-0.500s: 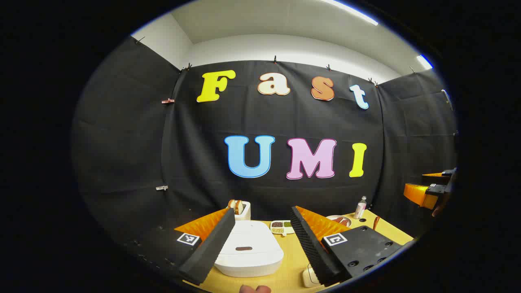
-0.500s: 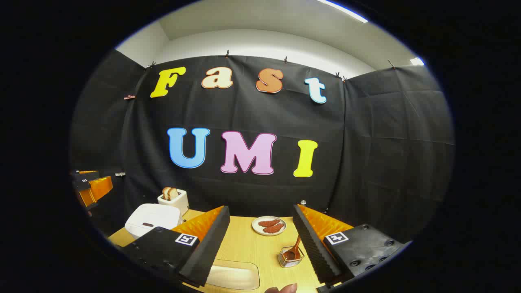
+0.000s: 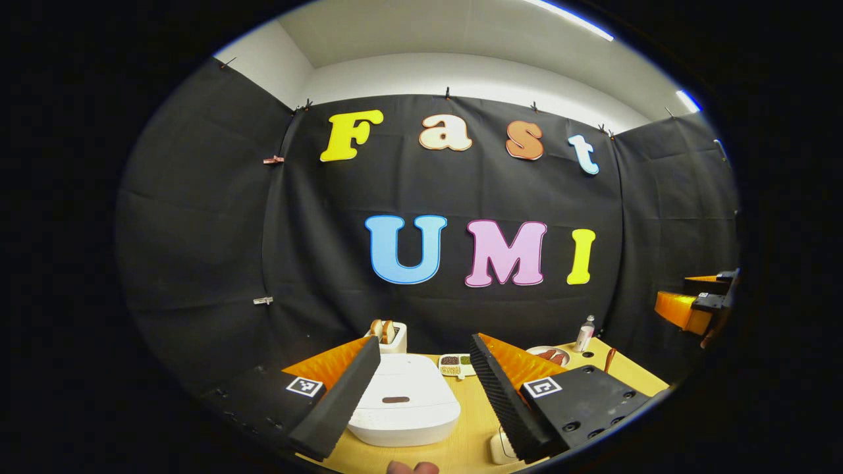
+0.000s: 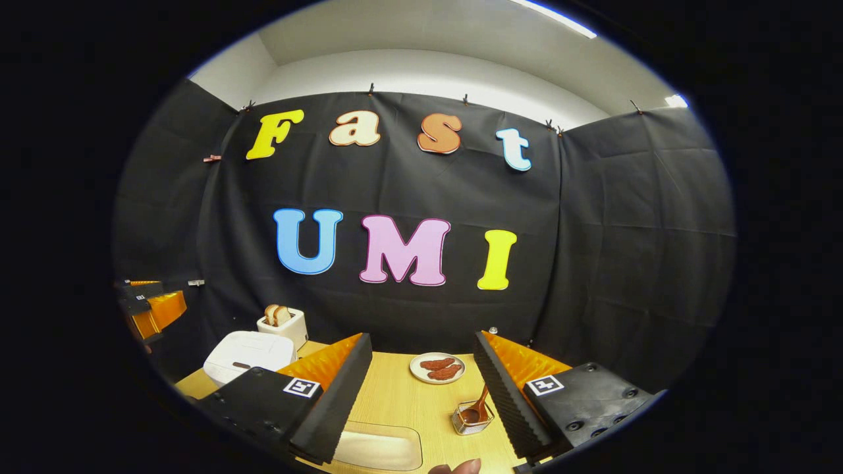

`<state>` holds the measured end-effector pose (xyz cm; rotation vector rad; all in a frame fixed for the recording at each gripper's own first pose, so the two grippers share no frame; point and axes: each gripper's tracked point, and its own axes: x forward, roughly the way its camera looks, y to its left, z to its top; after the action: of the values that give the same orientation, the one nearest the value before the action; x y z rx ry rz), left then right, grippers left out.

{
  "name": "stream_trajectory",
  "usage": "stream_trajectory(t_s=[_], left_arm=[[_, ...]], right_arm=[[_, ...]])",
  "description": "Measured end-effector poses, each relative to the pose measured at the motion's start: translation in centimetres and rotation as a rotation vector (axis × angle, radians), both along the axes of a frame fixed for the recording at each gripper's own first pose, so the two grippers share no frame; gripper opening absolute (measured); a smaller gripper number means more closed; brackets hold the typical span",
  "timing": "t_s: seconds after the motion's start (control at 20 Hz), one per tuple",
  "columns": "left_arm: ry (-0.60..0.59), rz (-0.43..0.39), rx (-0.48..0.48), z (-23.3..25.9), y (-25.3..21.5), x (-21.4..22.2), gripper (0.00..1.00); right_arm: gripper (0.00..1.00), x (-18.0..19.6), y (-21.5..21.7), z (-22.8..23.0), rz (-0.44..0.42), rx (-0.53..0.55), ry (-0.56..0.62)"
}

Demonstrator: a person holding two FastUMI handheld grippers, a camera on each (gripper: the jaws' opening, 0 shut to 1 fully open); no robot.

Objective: Close the left gripper, press the button to open the rice cooker; take a wooden spoon from the chopstick holder with the right hand, scoop a spoonful of rice and pour it into the rice cooker, then put the wooden spoon back into the chopstick holder.

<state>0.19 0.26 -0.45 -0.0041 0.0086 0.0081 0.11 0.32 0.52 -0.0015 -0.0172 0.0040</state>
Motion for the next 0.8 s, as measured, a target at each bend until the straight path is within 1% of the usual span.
stream_trajectory(t_s=[0.5, 0.6, 0.65, 0.8], left_arm=[[0.001, 0.004, 0.014, -0.2, 0.0, 0.6, 0.94], [0.0, 0.0, 0.004, -0.2, 0.1, 0.7, 0.94], [0.002, -0.008, -0.01, -0.2, 0.0, 0.8, 0.96], [0.019, 0.003, -0.021, -0.8, 0.8, 1.1, 0.57]], right_arm=[[0.98, 0.2, -0.1, 0.1, -0.008, -0.018, -0.007], [0.98, 0.4, -0.1, 0.0, -0.009, -0.02, -0.006], [0.98, 0.4, -0.2, 0.1, -0.009, -0.025, -0.006], [0.98, 0.6, -0.4, 0.4, -0.017, -0.035, -0.015]])
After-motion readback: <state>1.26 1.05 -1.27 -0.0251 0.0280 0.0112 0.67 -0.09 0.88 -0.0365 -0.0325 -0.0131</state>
